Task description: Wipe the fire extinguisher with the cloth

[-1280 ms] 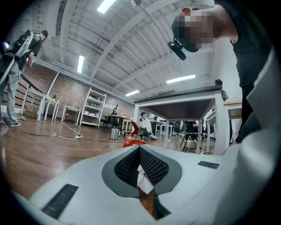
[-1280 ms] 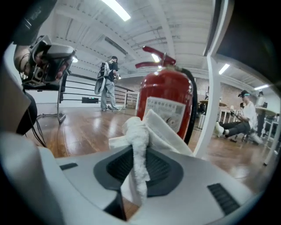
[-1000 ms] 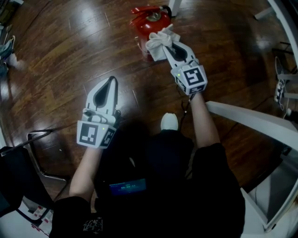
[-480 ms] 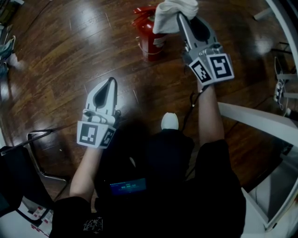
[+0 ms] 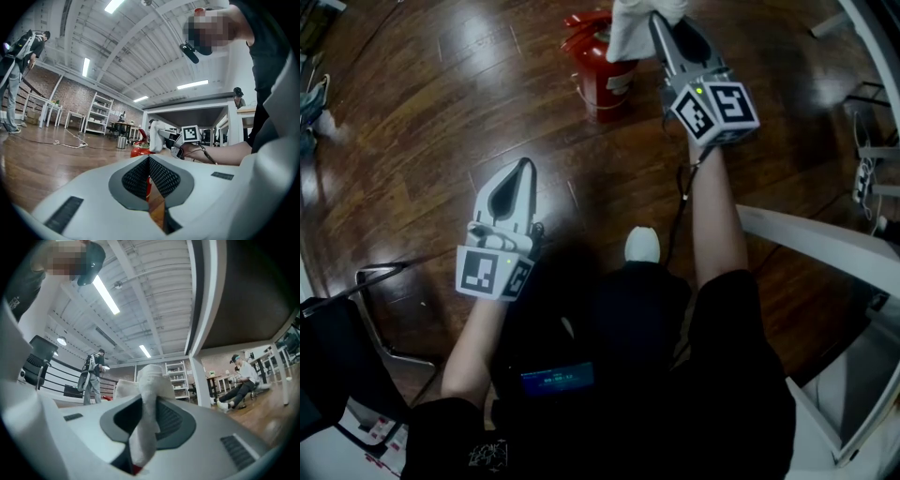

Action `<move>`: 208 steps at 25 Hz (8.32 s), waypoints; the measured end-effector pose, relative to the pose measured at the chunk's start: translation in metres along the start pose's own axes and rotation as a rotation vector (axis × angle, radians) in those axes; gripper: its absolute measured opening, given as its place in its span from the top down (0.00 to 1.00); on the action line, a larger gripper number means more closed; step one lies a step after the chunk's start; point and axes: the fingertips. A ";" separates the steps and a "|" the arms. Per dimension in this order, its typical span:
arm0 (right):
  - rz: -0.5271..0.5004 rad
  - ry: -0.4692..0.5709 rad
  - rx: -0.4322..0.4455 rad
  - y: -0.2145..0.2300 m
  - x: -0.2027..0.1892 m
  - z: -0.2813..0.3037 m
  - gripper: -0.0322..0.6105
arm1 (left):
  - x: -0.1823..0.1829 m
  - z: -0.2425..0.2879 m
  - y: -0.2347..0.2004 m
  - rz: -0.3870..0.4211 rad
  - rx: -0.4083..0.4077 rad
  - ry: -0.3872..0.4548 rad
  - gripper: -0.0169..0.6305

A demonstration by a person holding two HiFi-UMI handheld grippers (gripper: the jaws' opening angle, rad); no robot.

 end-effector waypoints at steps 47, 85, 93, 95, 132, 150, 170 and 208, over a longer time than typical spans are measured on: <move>0.201 -0.250 0.009 -0.045 -0.142 -0.083 0.80 | -0.010 -0.011 0.009 -0.022 -0.016 0.002 0.97; 0.259 -0.405 -0.158 0.003 -0.226 -0.056 0.81 | -0.017 -0.022 -0.003 -0.023 0.032 0.002 0.97; 0.346 -0.547 -0.170 0.000 -0.291 -0.069 0.81 | -0.022 -0.023 -0.003 -0.021 0.039 -0.006 0.97; 0.345 -0.578 -0.151 -0.007 -0.301 -0.071 0.81 | -0.022 -0.022 -0.002 -0.020 0.040 -0.006 0.97; 0.141 -0.082 0.087 -0.069 -0.040 -0.007 0.81 | -0.017 -0.027 -0.005 -0.034 0.039 0.018 0.97; 0.061 -0.532 0.209 -0.106 -0.248 -0.015 0.81 | -0.019 -0.031 -0.009 -0.020 0.054 0.000 0.97; 0.101 -0.504 0.106 -0.051 -0.233 -0.071 0.81 | -0.022 -0.027 -0.010 -0.026 0.044 -0.006 0.97; 0.270 -0.447 -0.216 -0.168 0.300 -0.275 0.80 | 0.386 -0.111 0.068 -0.038 -0.002 -0.099 0.97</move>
Point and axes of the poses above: the fingertips, and each gripper's own axes: z forward along the fingers, y to its right, x out of its top, and after that the axes turned 3 degrees about z, right-handed
